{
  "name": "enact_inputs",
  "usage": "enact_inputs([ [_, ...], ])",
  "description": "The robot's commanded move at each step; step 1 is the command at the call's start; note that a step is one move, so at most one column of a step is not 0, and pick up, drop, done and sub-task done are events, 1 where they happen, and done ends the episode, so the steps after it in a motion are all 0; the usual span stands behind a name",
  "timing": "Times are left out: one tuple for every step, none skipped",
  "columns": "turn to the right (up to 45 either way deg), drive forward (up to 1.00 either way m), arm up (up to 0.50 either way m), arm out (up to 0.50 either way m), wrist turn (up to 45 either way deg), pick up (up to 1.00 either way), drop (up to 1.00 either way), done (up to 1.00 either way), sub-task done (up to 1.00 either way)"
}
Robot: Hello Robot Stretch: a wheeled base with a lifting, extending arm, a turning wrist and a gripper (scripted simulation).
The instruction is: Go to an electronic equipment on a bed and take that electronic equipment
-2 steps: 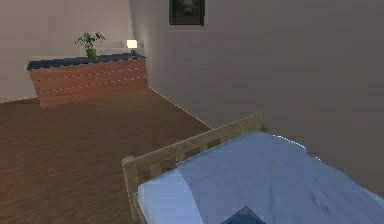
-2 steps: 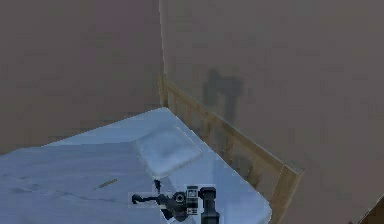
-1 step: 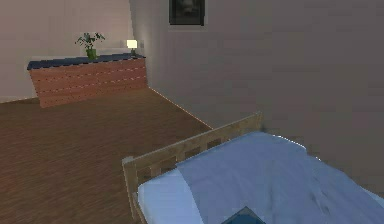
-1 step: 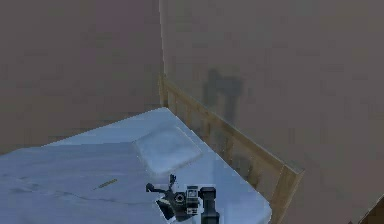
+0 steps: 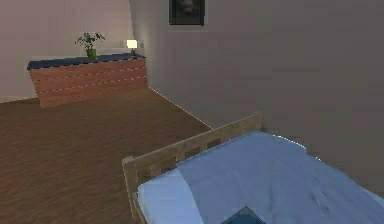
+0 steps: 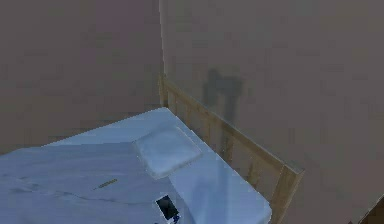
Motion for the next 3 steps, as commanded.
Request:
enact_inputs([
  [0.0, 0.00, 0.00, 0.00, 0.0, 1.00, 0.00, 0.00, 0.00],
  [0.0, 0.00, 0.10, 0.00, 0.0, 0.00, 0.00, 0.00, 0.00],
  [0.0, 0.00, 0.00, 0.00, 0.0, 0.00, 0.00, 1.00, 0.00],
])
